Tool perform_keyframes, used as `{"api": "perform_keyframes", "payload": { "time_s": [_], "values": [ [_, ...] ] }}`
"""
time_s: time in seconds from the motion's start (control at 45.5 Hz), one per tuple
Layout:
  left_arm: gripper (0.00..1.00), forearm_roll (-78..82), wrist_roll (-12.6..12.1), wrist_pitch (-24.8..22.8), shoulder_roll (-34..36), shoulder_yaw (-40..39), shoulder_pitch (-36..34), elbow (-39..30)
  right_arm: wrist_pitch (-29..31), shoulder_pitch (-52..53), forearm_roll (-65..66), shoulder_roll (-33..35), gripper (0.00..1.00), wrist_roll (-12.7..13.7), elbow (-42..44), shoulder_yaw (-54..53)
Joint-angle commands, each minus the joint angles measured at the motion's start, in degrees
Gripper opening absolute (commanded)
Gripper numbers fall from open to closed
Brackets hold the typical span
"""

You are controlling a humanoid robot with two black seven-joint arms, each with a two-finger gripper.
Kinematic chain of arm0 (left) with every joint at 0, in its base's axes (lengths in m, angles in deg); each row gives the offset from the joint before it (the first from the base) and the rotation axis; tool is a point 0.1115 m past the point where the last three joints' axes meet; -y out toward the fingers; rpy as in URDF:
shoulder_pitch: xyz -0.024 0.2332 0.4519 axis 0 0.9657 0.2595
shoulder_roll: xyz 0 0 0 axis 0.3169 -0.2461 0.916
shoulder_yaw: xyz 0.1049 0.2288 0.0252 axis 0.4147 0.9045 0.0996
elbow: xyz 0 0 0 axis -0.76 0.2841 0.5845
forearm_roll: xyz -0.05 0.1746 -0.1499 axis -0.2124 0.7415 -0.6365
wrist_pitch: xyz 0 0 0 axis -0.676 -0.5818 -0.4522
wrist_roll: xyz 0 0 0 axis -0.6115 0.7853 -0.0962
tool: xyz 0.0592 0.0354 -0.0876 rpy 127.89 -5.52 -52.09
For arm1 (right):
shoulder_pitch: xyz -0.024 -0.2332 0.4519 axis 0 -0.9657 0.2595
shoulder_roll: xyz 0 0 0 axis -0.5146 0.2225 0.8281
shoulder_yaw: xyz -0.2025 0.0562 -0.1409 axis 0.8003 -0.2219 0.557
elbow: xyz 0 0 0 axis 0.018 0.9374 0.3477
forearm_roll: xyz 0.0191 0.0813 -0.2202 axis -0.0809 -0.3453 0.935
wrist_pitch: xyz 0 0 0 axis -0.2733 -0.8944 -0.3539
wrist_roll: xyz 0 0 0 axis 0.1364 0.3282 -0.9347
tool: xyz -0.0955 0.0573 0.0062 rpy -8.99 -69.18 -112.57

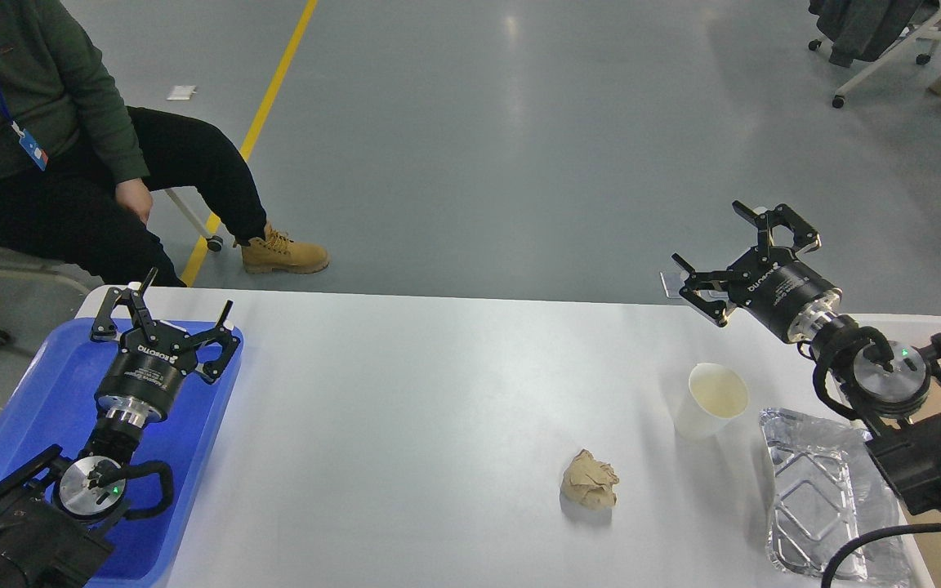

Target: Tidy desktop

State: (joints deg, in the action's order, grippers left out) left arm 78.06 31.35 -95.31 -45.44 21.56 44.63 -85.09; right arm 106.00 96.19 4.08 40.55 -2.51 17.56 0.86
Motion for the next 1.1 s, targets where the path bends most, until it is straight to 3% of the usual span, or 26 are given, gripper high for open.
{"api": "perform_keyframes", "payload": {
  "time_s": [0.0,0.637,0.835,1.077],
  "values": [
    [0.99,0.0,0.0,0.0,0.0,0.0,0.1,0.0,0.0,0.0,0.0,0.6,1.0,0.0,-0.1,-0.1],
    [0.99,0.0,0.3,0.0,0.2,0.7,0.0,0.0,-0.1,0.5,1.1,1.5,1.0,0.4,-2.9,0.8],
    [0.99,0.0,0.3,0.0,0.2,0.6,-0.1,0.0,-0.1,1.4,7.8,5.8,1.0,0.8,-5.4,1.6],
    [0.99,0.0,0.4,0.0,0.3,0.7,-0.1,0.0,1.0,8.1,12.5,15.0,1.0,0.9,-6.8,10.9]
  ]
}}
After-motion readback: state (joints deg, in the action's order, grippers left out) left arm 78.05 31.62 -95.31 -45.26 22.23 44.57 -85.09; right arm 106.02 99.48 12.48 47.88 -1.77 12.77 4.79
